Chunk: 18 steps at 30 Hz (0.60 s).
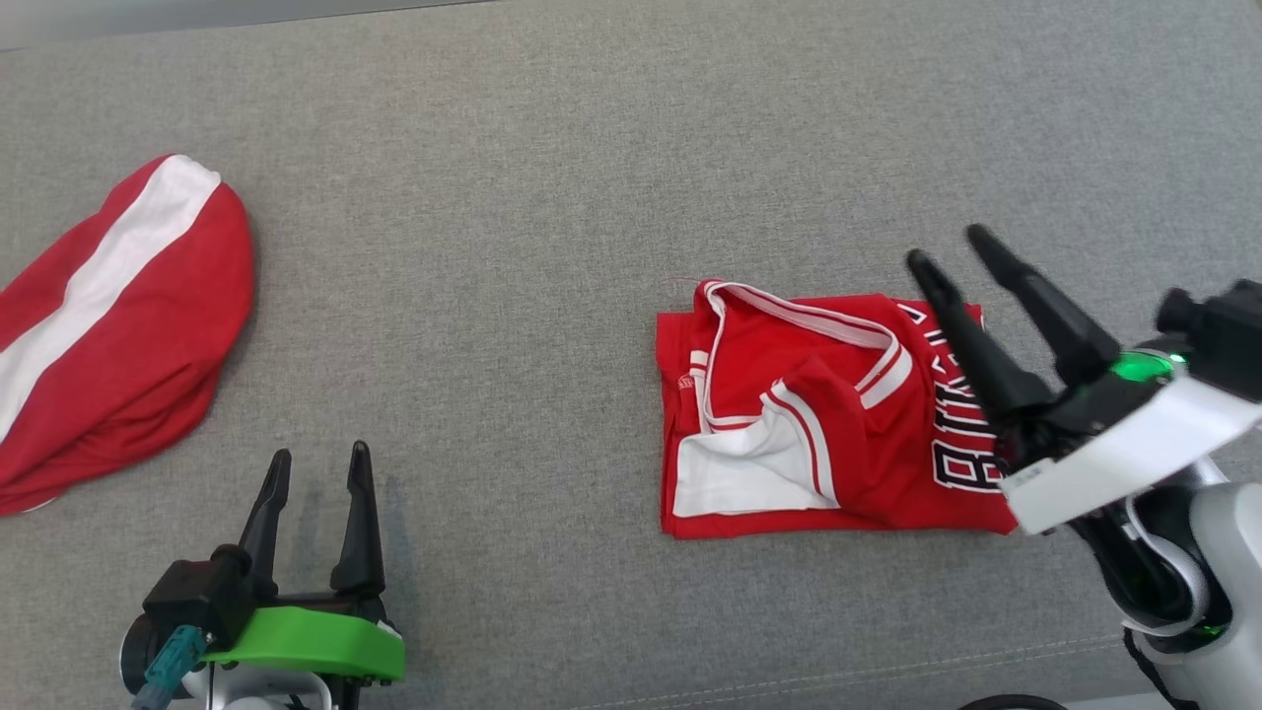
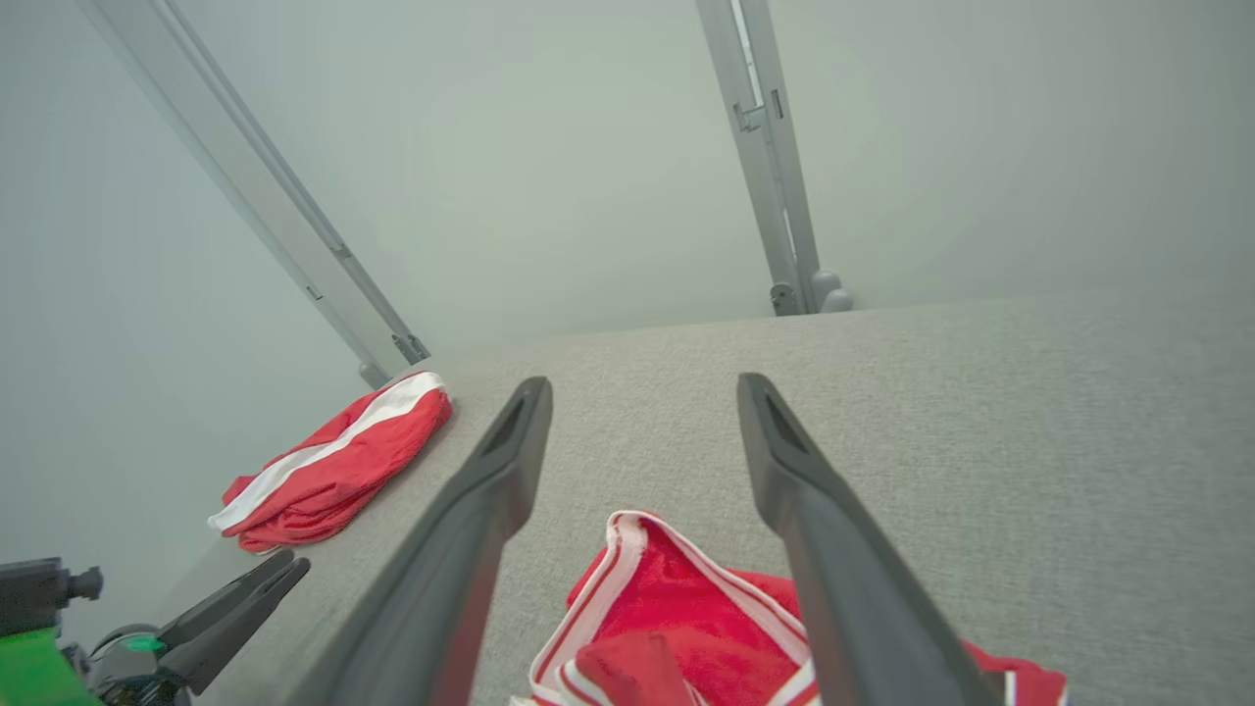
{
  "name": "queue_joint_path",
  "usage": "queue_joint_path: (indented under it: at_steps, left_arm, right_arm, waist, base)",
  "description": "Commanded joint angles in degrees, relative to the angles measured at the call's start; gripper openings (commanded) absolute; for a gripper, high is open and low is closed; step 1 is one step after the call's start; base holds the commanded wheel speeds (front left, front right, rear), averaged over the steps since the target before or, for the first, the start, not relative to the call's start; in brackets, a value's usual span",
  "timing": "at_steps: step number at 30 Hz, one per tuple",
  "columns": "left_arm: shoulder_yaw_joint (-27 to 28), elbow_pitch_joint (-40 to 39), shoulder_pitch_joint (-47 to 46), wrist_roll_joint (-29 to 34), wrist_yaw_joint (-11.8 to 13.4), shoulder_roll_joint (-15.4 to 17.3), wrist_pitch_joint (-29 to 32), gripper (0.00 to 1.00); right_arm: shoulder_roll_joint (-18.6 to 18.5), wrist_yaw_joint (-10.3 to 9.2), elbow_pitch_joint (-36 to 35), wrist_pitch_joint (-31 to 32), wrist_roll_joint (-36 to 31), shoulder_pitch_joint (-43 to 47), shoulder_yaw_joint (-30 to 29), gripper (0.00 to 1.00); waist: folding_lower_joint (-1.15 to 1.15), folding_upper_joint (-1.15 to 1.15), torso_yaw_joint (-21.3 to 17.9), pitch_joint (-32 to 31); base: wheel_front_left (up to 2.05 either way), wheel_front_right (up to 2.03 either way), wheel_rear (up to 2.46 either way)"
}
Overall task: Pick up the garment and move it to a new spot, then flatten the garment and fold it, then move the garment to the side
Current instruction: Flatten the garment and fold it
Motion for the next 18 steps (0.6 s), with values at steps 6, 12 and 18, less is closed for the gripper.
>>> queue_joint_path:
  at_steps: [6,12,18]
  left_arm:
    - [0.13,-0.41,0.42,-0.40,-0.17,-0.02,-0.15,1.00]
    - [-0.65,-0.11,-0.82,0.34,-0.17,-0.04,-0.15,1.00]
    - [-0.72,0.39,-1.24,0.76,-0.17,0.14,-0.15,1.00]
  right_arm:
    - [2.12,0.02,2.57,-7.28,-13.11,8.51,-9.43,0.00]
    - [10.06,0.02,17.21,-16.28,-21.45,7.74,-9.01,0.00]
    - [13.10,0.00,28.54,-18.50,-24.32,2.59,-7.48,0.00]
  waist:
    - [0.00,0.00,-0.51,0.50]
    - [0.00,0.00,-1.26,1.01]
    - [0.00,0.00,-1.30,0.92]
  base:
    - [0.00,0.00,0.00]
    - [0.00,0.00,0.00]
    - [0.00,0.00,0.00]
